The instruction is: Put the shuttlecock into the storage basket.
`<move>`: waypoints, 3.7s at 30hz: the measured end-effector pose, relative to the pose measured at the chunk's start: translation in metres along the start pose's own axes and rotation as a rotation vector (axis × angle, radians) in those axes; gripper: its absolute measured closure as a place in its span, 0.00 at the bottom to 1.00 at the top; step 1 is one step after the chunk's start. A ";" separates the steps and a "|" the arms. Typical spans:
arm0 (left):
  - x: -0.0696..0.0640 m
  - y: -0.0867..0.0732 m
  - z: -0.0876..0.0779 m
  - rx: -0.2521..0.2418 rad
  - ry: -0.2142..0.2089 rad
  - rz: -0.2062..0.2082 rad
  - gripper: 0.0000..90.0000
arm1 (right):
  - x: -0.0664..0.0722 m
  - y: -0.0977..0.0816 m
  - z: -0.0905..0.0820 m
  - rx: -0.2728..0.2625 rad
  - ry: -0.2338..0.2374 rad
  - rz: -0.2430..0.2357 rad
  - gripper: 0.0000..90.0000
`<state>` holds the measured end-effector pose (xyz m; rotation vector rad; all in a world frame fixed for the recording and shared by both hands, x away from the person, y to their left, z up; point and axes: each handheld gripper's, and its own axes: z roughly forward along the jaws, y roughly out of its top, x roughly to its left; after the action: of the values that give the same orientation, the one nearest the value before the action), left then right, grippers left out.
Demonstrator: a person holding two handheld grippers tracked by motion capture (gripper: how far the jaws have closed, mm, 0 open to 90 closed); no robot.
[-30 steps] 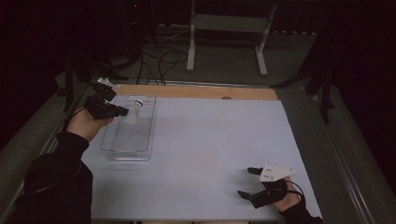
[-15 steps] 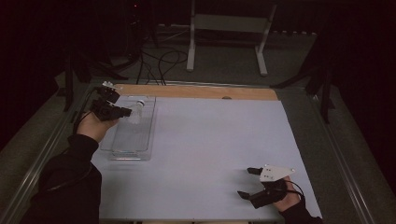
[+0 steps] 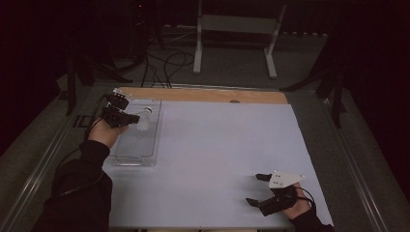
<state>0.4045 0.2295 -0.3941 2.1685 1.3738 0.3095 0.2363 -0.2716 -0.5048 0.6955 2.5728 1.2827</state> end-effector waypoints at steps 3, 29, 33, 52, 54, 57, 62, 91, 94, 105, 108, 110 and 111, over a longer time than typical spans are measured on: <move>0.000 -0.001 0.005 0.006 0.014 -0.002 1.00 | -0.001 0.000 0.000 0.000 0.000 -0.001 0.11; 0.001 -0.013 0.045 0.066 -0.012 0.005 1.00 | -0.001 -0.001 0.000 0.007 0.005 0.006 0.11; 0.002 -0.015 0.049 0.076 -0.014 0.000 1.00 | -0.001 -0.001 0.000 0.007 0.008 0.007 0.11; 0.000 -0.017 0.057 0.145 0.021 0.013 0.65 | -0.002 -0.002 0.001 0.016 0.012 0.011 0.11; -0.002 -0.015 0.054 0.139 0.045 0.013 0.55 | -0.002 -0.002 0.001 0.015 0.012 0.011 0.11; -0.005 -0.013 0.047 0.122 0.063 0.017 0.39 | -0.002 -0.002 0.001 0.015 0.012 0.013 0.11; -0.014 -0.009 0.034 0.093 0.032 0.039 0.09 | -0.002 -0.001 0.001 0.015 0.014 0.014 0.11; -0.059 -0.004 0.021 0.134 -0.064 0.239 0.00 | -0.003 -0.001 -0.001 0.009 -0.011 0.014 0.11; -0.063 -0.003 0.021 0.127 -0.057 0.246 0.00 | -0.003 -0.001 -0.001 0.010 -0.009 0.014 0.11; -0.077 0.004 0.014 0.091 -0.107 0.289 0.00 | -0.004 -0.002 0.000 0.012 -0.011 0.018 0.11; -0.081 0.004 0.014 0.086 -0.127 0.302 0.00 | -0.003 -0.001 0.000 0.012 -0.012 0.018 0.11; -0.083 0.004 0.014 0.083 -0.159 0.301 0.00 | -0.003 -0.001 0.000 0.011 -0.011 0.018 0.11; -0.084 0.004 0.014 0.089 -0.179 0.309 0.00 | -0.003 -0.001 0.000 0.012 -0.012 0.018 0.11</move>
<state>0.3763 0.1489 -0.3951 2.4182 0.9718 0.1652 0.2387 -0.2740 -0.5058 0.7280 2.5720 1.2656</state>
